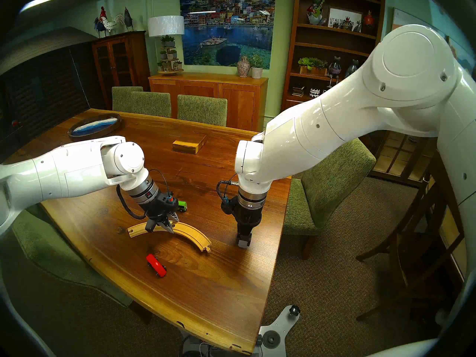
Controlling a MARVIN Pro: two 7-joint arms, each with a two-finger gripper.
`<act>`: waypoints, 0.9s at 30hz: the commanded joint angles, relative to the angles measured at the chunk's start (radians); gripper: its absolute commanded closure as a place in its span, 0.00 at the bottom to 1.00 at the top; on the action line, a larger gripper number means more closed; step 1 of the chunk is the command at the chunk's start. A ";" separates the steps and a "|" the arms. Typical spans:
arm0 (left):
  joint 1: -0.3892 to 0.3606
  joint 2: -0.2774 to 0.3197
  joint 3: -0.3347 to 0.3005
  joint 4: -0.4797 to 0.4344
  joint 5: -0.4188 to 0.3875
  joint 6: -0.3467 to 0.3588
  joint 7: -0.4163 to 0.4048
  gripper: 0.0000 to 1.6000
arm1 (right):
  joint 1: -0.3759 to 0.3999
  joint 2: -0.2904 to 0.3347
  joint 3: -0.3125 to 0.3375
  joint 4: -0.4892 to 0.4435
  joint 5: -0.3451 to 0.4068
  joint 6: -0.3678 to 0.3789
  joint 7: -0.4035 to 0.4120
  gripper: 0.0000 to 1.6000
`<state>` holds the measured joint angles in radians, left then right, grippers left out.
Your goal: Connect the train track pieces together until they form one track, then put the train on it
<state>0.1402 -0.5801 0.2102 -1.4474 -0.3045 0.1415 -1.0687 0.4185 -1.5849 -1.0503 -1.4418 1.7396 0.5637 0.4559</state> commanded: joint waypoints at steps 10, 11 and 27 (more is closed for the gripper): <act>-0.024 -0.012 -0.029 0.018 -0.016 0.006 0.019 1.00 | 0.022 0.005 0.008 0.005 0.002 0.001 0.001 0.00; -0.025 -0.012 -0.028 0.018 -0.015 0.005 0.018 1.00 | 0.022 0.005 0.008 0.005 0.002 0.001 0.001 0.00; -0.026 -0.013 -0.023 0.011 -0.009 0.007 0.027 1.00 | 0.022 0.006 0.008 0.005 0.002 0.001 0.001 0.00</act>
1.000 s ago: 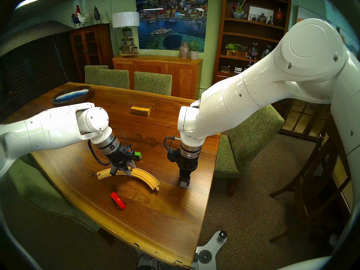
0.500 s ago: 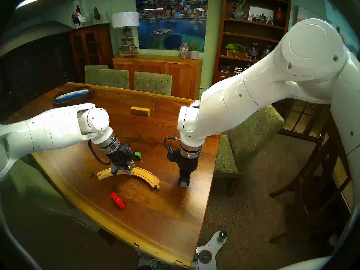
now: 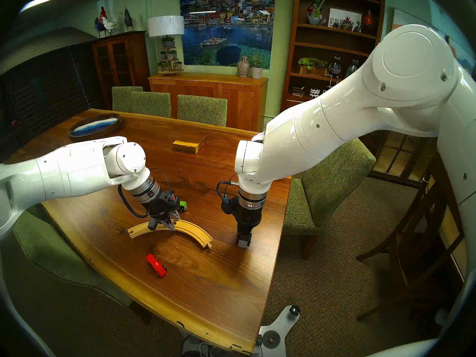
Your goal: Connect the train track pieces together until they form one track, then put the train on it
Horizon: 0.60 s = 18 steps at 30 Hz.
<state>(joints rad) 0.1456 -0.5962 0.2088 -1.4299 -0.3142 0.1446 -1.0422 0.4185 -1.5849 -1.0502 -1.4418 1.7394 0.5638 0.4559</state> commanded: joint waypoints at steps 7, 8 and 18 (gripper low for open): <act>-0.036 0.000 -0.026 0.000 -0.006 0.006 0.001 1.00 | 0.022 0.005 0.008 0.005 0.002 0.001 0.001 0.00; -0.037 -0.001 -0.027 0.001 -0.007 0.006 0.001 1.00 | 0.022 0.005 0.008 0.005 0.002 0.001 0.001 0.00; -0.045 -0.003 -0.033 0.016 -0.013 0.002 -0.010 1.00 | 0.021 0.005 0.008 0.005 0.002 0.001 0.001 0.00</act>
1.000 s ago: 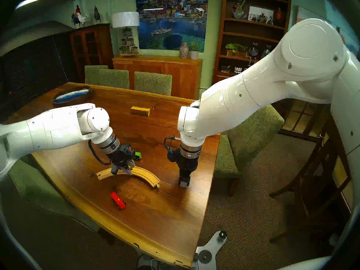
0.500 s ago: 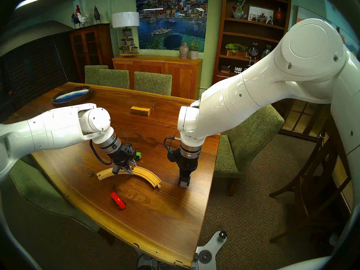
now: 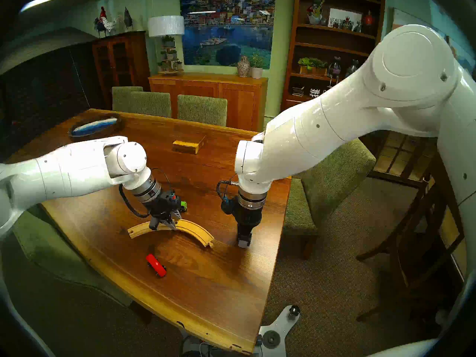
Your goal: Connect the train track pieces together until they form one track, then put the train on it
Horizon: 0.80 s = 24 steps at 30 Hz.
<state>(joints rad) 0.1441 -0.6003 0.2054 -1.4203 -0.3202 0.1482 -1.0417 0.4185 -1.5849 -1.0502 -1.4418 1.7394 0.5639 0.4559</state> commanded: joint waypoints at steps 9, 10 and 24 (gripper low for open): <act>-0.034 -0.004 -0.029 0.021 -0.005 -0.009 -0.015 1.00 | 0.022 0.006 0.008 0.005 0.002 0.001 0.001 0.00; -0.034 -0.004 -0.029 0.022 -0.005 -0.009 -0.016 1.00 | 0.022 0.006 0.008 0.005 0.002 0.001 0.001 0.00; -0.028 -0.004 -0.027 0.018 -0.006 -0.006 -0.014 1.00 | 0.022 0.006 0.008 0.005 0.002 0.001 0.001 0.00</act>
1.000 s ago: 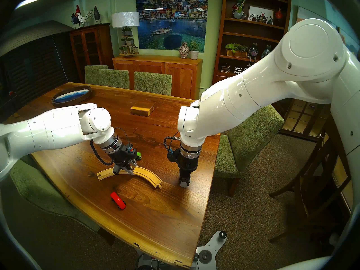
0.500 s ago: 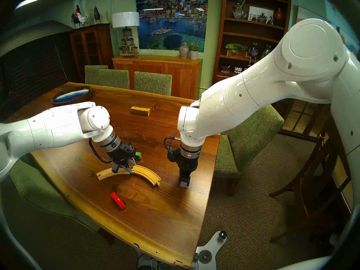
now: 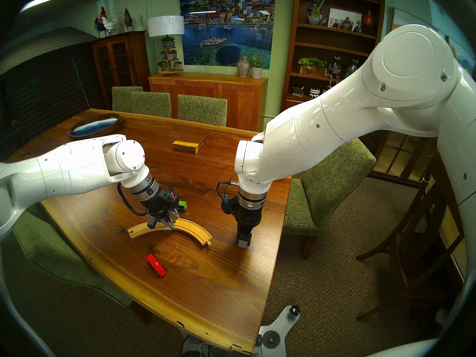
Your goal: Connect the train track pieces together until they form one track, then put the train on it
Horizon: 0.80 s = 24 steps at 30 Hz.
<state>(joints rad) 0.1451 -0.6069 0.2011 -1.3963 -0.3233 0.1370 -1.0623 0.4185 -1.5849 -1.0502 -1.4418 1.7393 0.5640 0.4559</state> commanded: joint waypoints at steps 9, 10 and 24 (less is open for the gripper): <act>-0.024 0.001 -0.020 -0.006 -0.001 0.019 0.017 1.00 | 0.022 0.006 0.008 0.005 0.002 0.001 0.001 0.00; -0.024 0.001 -0.020 -0.006 -0.001 0.020 0.018 1.00 | 0.022 0.006 0.008 0.005 0.002 0.001 0.001 0.00; -0.024 -0.004 -0.021 0.002 -0.009 0.029 0.023 1.00 | 0.022 0.006 0.008 0.005 0.002 0.001 0.001 0.00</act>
<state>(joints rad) 0.1504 -0.6102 0.2016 -1.3965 -0.3271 0.1681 -1.0349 0.4185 -1.5847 -1.0501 -1.4418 1.7390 0.5641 0.4558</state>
